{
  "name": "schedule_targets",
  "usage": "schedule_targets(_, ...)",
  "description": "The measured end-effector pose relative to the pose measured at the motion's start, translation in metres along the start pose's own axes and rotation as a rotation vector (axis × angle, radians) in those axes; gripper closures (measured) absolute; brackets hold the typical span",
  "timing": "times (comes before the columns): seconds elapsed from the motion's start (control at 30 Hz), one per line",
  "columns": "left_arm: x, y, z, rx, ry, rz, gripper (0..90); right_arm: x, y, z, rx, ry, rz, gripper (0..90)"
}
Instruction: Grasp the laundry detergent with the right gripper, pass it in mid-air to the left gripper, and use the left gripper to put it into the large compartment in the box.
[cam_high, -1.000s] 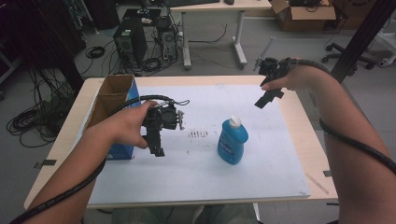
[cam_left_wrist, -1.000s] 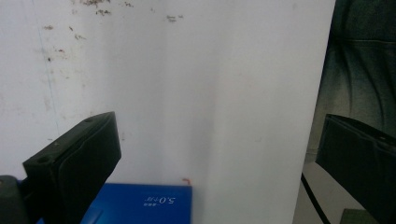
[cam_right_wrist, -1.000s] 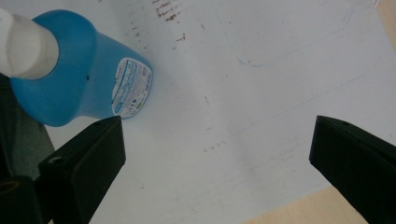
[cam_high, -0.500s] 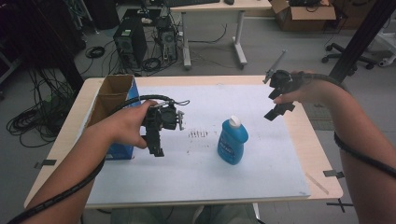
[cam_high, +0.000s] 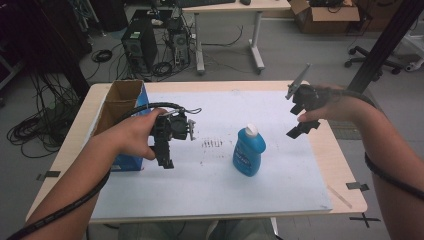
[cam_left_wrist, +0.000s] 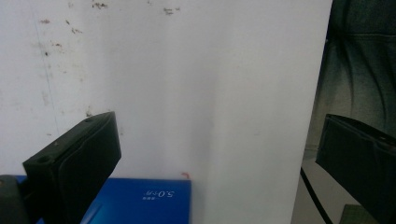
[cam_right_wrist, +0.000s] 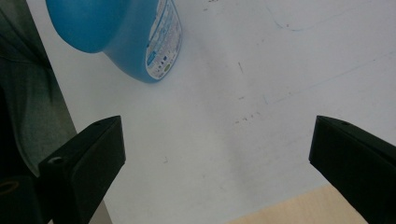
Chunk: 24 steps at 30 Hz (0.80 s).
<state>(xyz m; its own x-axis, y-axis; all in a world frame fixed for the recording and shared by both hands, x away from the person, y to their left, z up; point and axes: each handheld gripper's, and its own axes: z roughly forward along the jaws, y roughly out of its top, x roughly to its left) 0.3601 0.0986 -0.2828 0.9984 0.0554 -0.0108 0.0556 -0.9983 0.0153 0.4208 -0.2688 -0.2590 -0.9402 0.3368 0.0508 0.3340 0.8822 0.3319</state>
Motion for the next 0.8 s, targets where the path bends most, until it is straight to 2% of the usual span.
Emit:
schedule_targets(0.13,-0.001,0.002,0.0,-0.002,-0.003,0.002,0.2,0.006,-0.008,0.007,-0.014,0.006,0.001,3.8)
schedule_targets(0.37,-0.002,0.002,-0.001,-0.004,-0.002,0.009,0.2,0.021,-0.017,0.015,-0.038,-0.006,-0.027,3.8)
schedule_targets(0.6,-0.002,0.002,0.0,0.001,-0.004,0.007,0.2,0.035,-0.028,0.025,-0.093,-0.017,-0.041,3.6)
schedule_targets(0.8,-0.003,0.003,0.002,0.004,-0.011,0.011,0.2,0.048,-0.039,0.034,-0.144,-0.048,-0.036,3.7)
